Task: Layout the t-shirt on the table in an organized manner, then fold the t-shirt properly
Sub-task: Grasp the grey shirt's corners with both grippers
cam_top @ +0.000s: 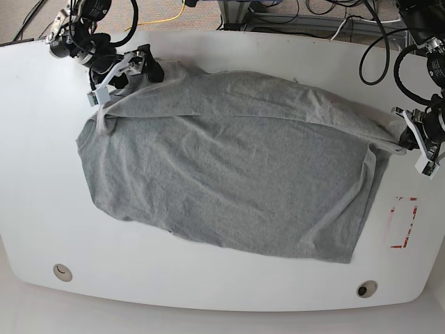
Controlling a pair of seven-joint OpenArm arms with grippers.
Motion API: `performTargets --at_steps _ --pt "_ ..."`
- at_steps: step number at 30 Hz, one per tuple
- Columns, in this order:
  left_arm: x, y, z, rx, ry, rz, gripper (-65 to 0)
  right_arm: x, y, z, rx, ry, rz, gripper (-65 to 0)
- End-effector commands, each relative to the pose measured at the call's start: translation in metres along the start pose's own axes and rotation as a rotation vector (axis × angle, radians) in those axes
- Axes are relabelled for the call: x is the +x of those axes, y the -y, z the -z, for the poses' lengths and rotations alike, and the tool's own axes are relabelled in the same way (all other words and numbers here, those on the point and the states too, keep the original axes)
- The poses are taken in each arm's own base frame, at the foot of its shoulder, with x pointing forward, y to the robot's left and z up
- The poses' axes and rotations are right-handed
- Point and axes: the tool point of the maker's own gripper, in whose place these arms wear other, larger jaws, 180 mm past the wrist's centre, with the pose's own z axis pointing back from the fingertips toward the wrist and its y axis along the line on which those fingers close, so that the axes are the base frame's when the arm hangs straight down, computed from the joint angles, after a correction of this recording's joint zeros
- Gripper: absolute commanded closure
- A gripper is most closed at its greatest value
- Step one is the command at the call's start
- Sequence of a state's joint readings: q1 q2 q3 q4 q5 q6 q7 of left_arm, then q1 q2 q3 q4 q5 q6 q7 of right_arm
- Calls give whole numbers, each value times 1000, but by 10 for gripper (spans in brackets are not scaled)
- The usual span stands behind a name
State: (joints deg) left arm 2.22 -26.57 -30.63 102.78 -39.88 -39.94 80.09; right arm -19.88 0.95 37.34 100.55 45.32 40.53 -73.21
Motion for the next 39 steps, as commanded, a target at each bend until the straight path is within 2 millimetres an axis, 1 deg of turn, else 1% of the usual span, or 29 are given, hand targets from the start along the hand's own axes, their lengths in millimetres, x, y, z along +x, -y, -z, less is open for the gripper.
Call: performTargets --at_steps 1,4,7,10,15,17,19,23,29,31,34,36,38,39 --pt "11 -8 -9 26 35 21 -4 -21 4 -1 -29 -87 15 -591" --pt "11 -8 -9 27 36 20 -4 -21 4 -2 -30 -85 10 -469" --pt "11 -8 -9 27 36 20 -4 -20 3 -1 -28 -86 9 -323" --pt "11 -8 -9 26 35 21 -4 -19 3 -2 -29 -84 9 -197" --pt "11 -8 -9 25 35 22 -4 -19 3 -2 -29 -85 7 -8" --pt "11 -8 -9 25 35 22 -4 -20 3 -2 -30 -86 7 0" --pt "11 -8 -9 25 35 22 -4 -15 3 -5 -39 -74 -11 0" --pt "14 -8 -9 27 41 24 -4 2 -3 -16 -64 -36 -76 0" --pt "17 -9 -10 30 49 27 -4 17 -16 -33 -87 8 -159 0" --pt "23 -10 -12 36 65 34 -4 19 -19 -36 -70 22 -166 0" --pt "30 -11 -15 45 82 43 -4 28 -16 -45 -54 48 -182 0" --pt "35 -12 -17 53 96 49 -4 38 -17 -52 -30 82 -194 0" --pt "44 -14 -20 63 120 56 -4 49 -19 -57 -6 116 -207 0" --pt "52 -16 -23 72 141 61 -4 61 -20 -61 6 149 -222 0"
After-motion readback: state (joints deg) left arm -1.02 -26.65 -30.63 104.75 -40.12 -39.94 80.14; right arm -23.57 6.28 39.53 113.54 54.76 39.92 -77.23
